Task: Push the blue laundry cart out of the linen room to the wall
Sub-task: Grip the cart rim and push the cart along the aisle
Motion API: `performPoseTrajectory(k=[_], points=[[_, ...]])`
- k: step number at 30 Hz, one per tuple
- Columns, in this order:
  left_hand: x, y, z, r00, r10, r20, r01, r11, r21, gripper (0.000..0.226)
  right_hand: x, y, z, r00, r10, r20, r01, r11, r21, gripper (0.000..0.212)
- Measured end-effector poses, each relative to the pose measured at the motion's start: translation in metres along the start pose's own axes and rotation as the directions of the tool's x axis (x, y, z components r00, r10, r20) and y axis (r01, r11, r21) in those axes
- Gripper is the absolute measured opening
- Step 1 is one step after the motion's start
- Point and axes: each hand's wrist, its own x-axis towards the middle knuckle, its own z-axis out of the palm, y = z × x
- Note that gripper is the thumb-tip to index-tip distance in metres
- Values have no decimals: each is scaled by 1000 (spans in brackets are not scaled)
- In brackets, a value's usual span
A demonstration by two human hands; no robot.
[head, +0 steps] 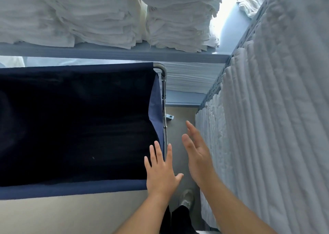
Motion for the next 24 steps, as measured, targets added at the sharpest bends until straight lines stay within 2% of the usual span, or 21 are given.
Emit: performPoseTrajectory(k=[9, 11, 15, 24], points=[[-9, -53, -6, 997, -67, -44, 68, 997, 42, 125, 21, 15, 21, 997, -73, 18, 76, 972, -223, 50], [-12, -70, -9, 996, -68, -51, 71, 996, 55, 121, 24, 15, 28, 993, -108, 43, 116, 950, -292, 57], [-21, -107, -15, 994, -90, -60, 93, 994, 62, 111, 32, 16, 50, 977, -171, 126, 209, 873, -441, 71], [-44, -179, -29, 988, -147, -47, 148, 989, 7, 105, 63, 5, 118, 879, -243, 411, 464, 636, -617, 72]])
